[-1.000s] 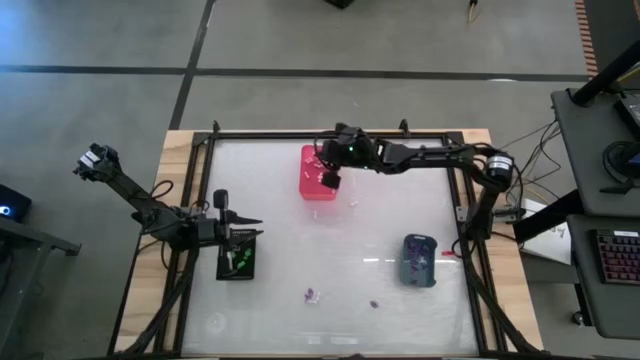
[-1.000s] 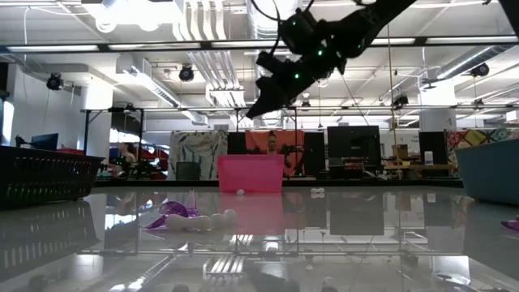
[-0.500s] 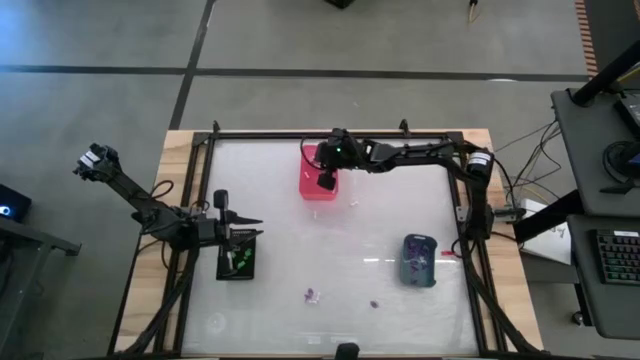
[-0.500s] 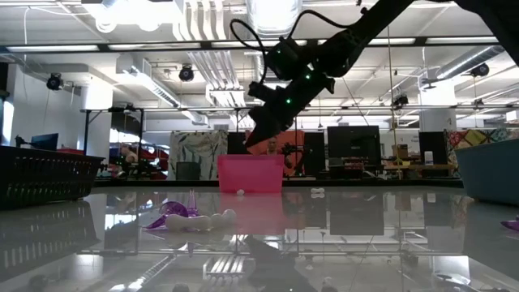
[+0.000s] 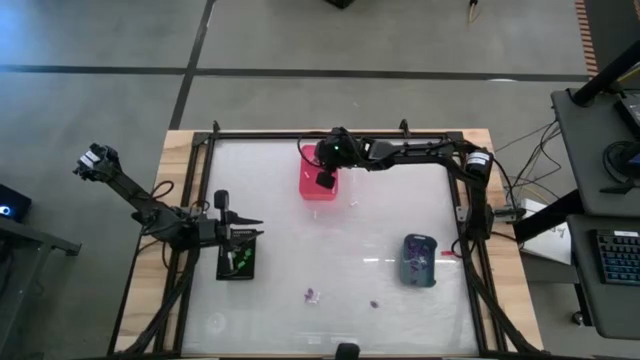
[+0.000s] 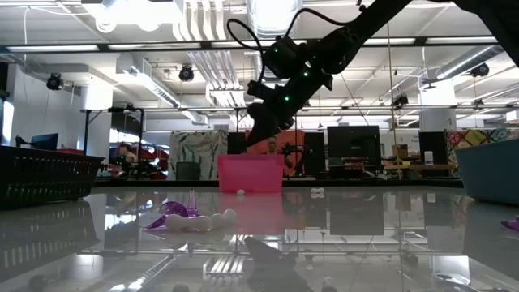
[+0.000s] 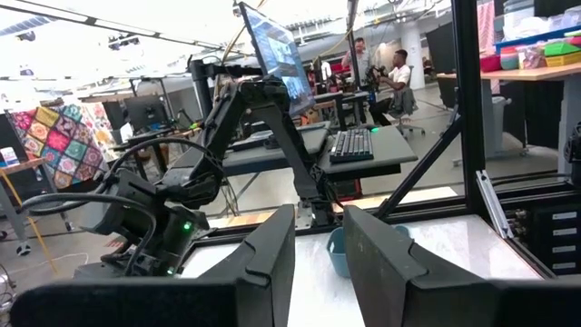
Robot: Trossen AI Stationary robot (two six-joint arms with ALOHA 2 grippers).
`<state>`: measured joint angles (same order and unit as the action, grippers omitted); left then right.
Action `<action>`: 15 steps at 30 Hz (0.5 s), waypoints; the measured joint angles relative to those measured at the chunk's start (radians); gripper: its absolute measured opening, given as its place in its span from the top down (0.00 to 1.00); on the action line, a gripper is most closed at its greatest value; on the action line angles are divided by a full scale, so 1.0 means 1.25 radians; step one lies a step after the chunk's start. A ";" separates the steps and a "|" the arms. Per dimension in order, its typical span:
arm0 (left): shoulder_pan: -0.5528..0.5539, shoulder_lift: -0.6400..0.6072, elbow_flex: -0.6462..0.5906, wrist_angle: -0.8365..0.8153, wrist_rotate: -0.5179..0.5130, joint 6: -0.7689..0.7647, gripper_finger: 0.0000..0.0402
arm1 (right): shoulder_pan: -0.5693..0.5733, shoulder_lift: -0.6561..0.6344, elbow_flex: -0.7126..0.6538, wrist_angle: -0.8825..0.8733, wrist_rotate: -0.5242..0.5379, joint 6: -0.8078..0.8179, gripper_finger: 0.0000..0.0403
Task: Sort Halloween decoration
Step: Put the bone toy into the red bin, then put the witch hat toy into the blue bin
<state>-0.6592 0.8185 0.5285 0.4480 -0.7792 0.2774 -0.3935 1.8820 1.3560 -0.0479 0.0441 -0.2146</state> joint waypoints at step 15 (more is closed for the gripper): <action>0.000 0.006 0.000 -0.004 0.000 -0.028 0.80 | 0.003 -0.035 -0.001 -0.039 -0.001 0.103 0.67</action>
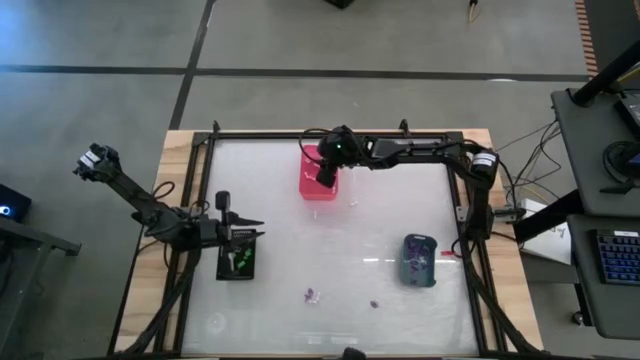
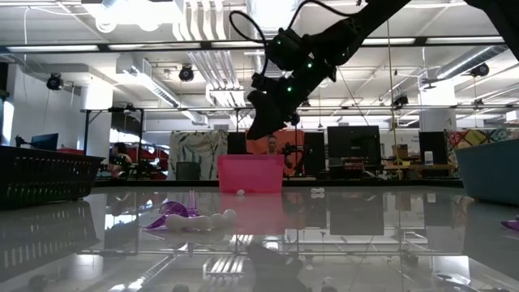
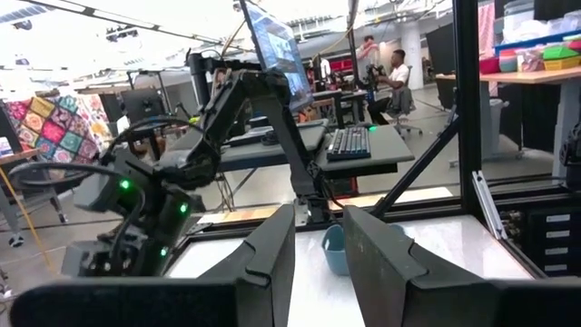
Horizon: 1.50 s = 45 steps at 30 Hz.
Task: Sort Halloween decoration
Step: Put the witch hat toy into the blue bin
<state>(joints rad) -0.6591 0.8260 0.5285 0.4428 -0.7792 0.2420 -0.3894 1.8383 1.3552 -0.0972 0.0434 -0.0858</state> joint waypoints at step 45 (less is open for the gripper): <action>0.002 0.034 0.000 0.035 0.000 0.009 0.80 | 0.542 -0.139 0.025 -0.465 -0.339 0.813 0.76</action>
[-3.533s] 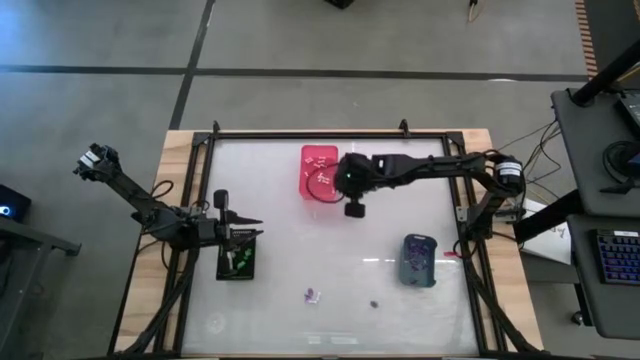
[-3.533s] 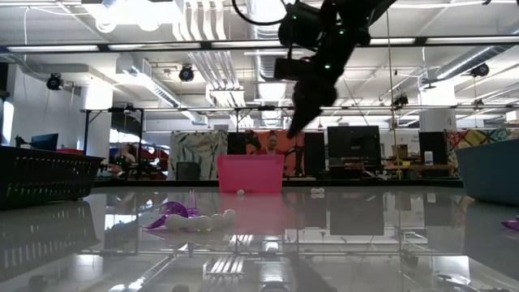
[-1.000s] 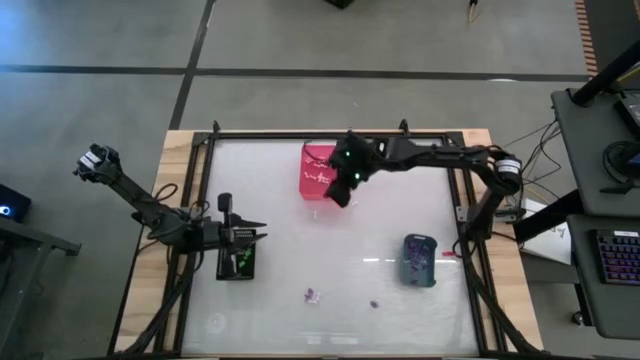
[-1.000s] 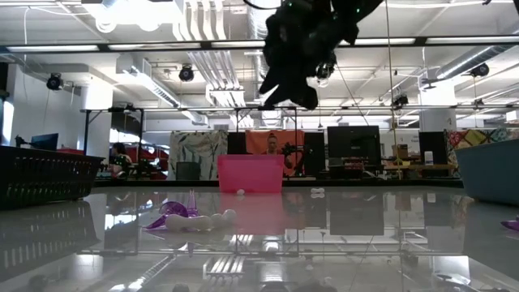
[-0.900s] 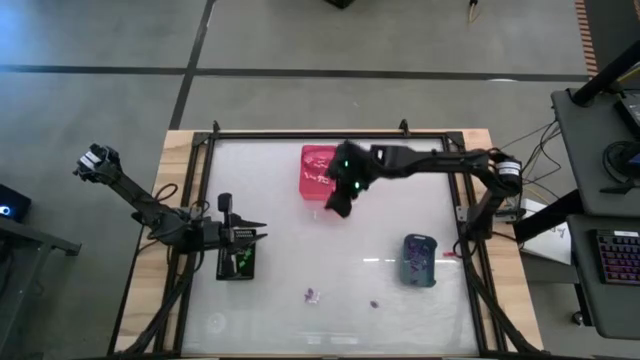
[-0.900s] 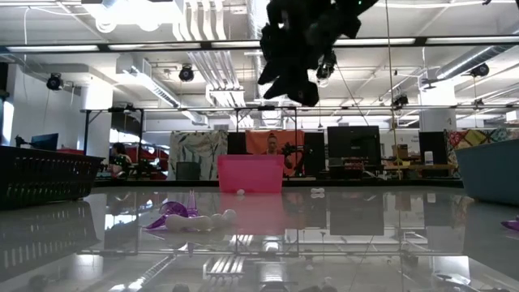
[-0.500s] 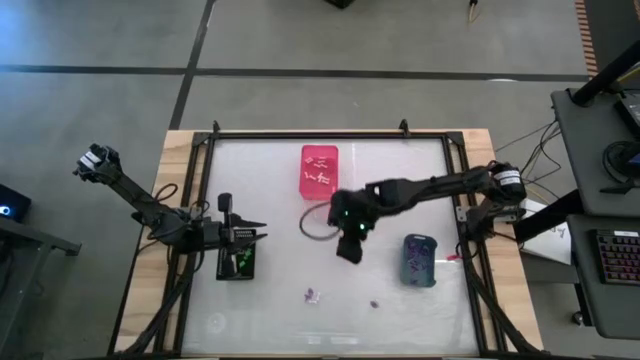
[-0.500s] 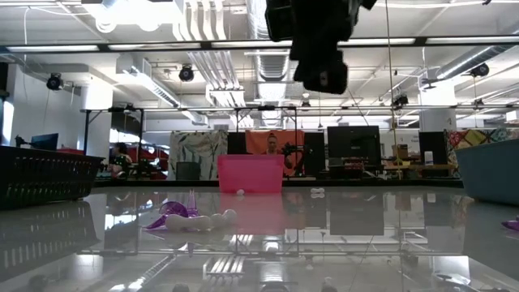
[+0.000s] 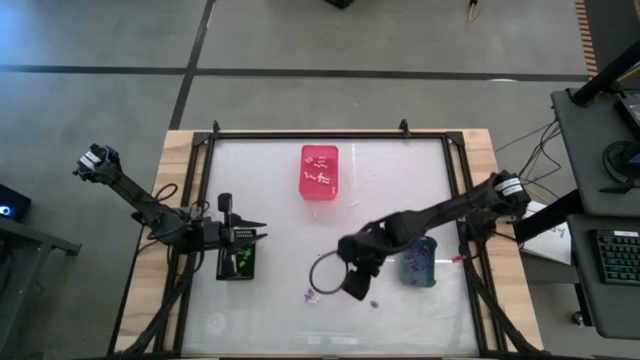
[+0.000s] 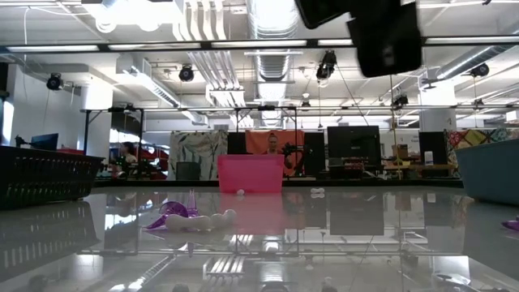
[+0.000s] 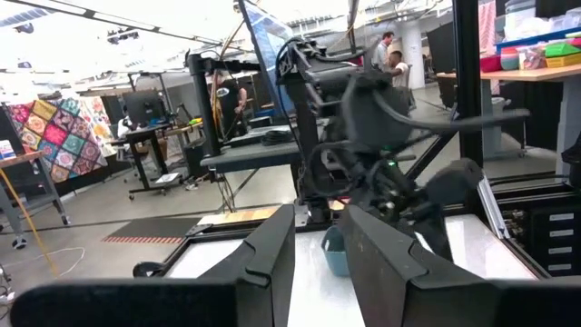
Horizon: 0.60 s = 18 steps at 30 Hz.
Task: Sort Halloween decoration
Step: Put the witch hat toy into the blue bin
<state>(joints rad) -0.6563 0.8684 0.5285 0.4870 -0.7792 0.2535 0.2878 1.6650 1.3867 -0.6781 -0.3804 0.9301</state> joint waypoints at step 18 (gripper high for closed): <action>0.027 0.070 0.000 0.007 0.150 -0.089 0.80 | 0.180 0.006 -0.003 -0.154 0.150 0.311 0.80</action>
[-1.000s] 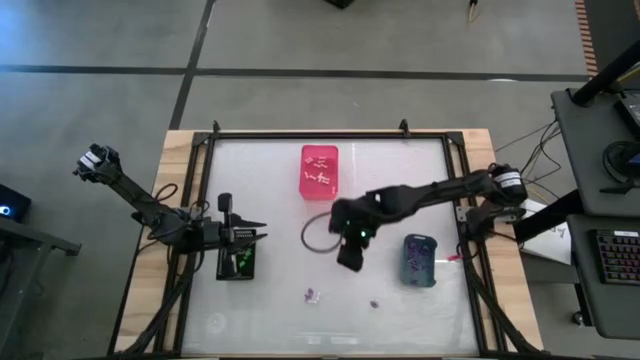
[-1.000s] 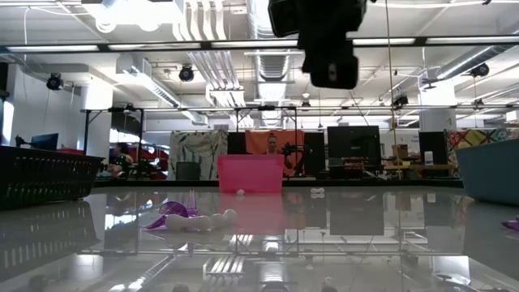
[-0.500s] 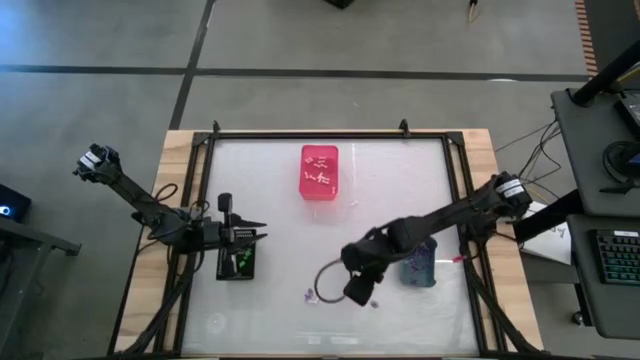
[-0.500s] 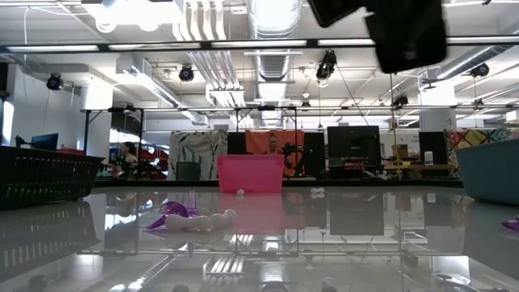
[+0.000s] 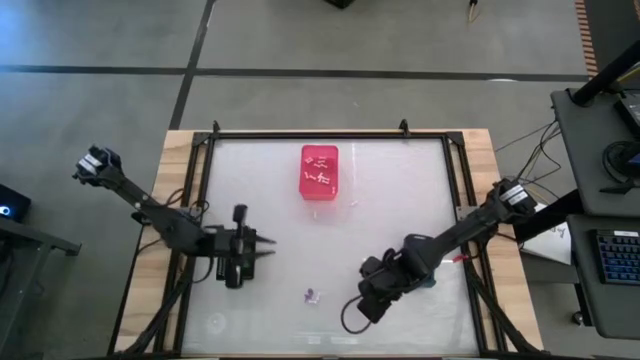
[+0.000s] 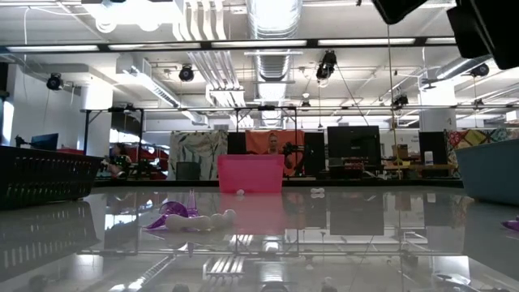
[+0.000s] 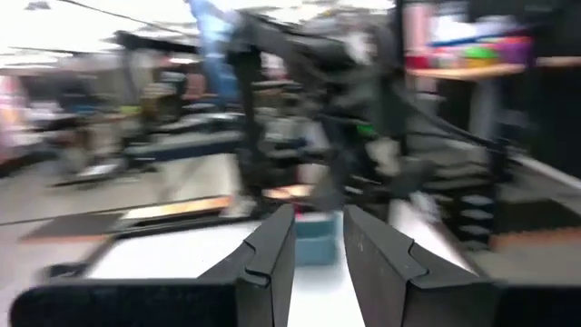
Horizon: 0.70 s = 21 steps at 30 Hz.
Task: Sort Halloween decoration
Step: Put the witch hat toy into the blue bin
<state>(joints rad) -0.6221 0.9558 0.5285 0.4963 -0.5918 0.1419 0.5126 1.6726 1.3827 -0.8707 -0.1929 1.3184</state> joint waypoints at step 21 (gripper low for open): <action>0.032 0.240 0.212 -0.382 0.003 -0.211 0.80 | 0.114 0.051 -0.001 -0.011 0.133 0.008 0.80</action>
<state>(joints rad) -0.5823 1.2552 0.7936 0.0182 -0.5883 -0.1222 0.6548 1.7359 1.3811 -0.8841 -0.0261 1.3289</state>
